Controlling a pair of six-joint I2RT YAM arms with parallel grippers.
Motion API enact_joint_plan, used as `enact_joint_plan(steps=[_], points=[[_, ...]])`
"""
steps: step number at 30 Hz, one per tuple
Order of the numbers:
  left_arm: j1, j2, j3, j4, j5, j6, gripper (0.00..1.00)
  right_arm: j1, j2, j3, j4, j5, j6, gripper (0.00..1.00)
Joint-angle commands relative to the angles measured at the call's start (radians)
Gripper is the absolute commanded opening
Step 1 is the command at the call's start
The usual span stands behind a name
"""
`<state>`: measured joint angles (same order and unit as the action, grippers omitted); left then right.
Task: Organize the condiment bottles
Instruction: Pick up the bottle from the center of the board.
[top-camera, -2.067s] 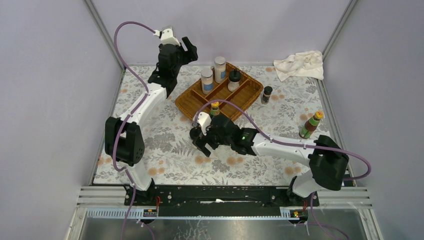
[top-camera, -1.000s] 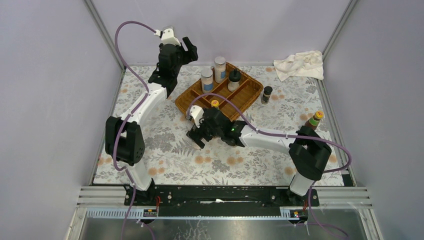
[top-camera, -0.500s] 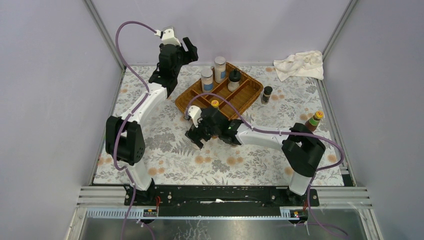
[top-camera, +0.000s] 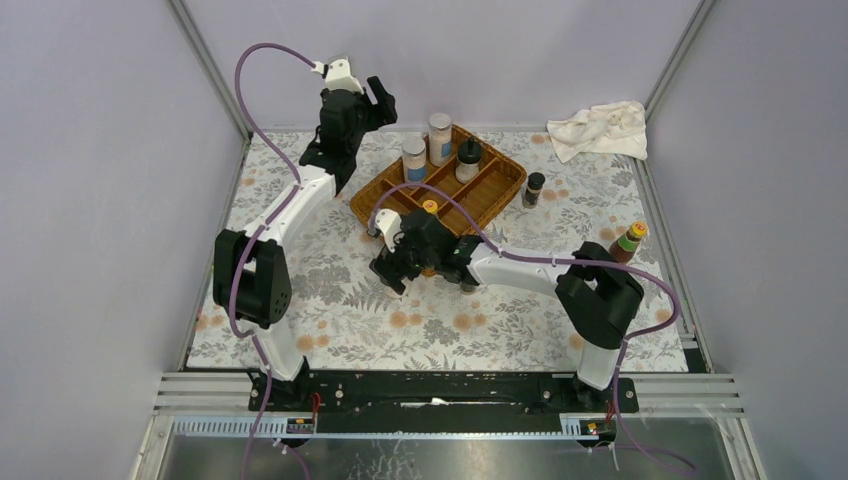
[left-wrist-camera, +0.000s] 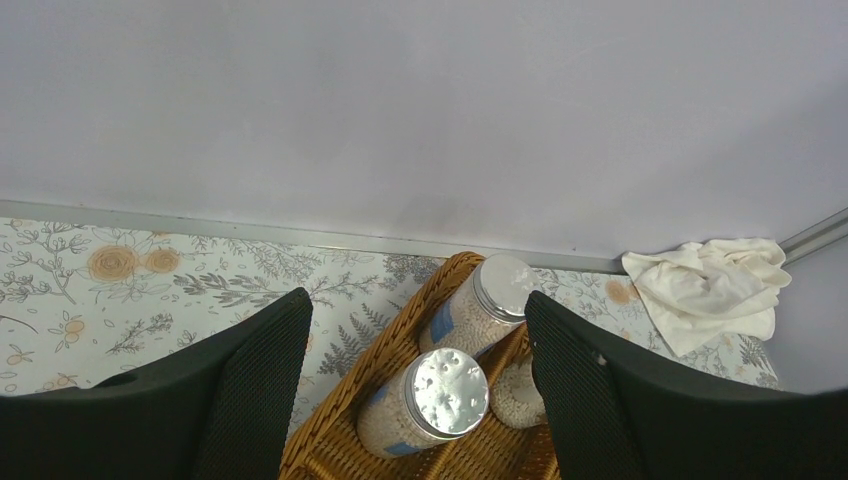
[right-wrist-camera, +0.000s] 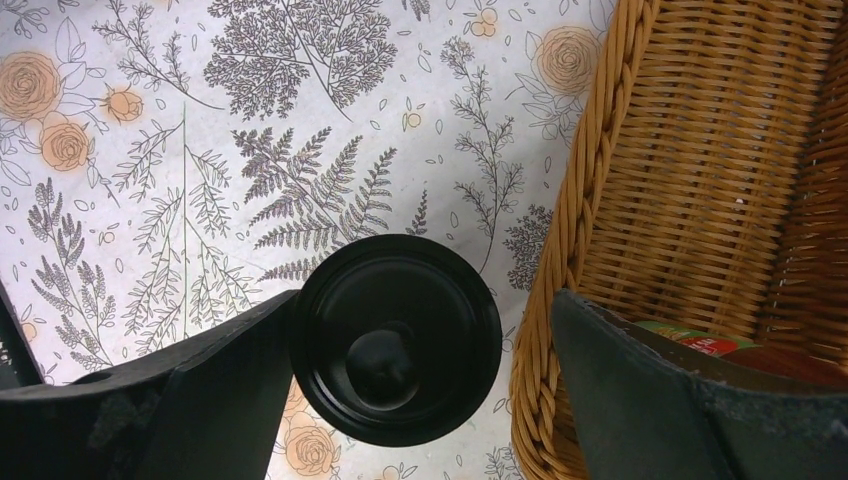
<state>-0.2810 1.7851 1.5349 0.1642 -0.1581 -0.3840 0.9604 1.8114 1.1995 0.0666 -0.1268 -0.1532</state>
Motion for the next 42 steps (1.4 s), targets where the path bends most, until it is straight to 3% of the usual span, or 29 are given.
enact_joint_plan(steps=[1, 14, 26, 42], points=[[-0.003, 0.015, -0.007, 0.060, -0.004, 0.024, 0.83, -0.012, 0.009, 0.040, 0.033, -0.043, 0.003, 0.98], [-0.003, 0.016, -0.011, 0.060, -0.003, 0.015, 0.83, -0.019, 0.006, 0.028, 0.032, -0.070, 0.012, 0.69], [-0.004, -0.003, -0.016, 0.059, -0.006, -0.009, 0.83, -0.019, -0.027, 0.031, 0.003, -0.088, 0.026, 0.02], [-0.024, -0.049, -0.029, 0.057, -0.046, -0.016, 0.82, 0.003, -0.145, 0.034, -0.057, -0.057, 0.019, 0.00]])
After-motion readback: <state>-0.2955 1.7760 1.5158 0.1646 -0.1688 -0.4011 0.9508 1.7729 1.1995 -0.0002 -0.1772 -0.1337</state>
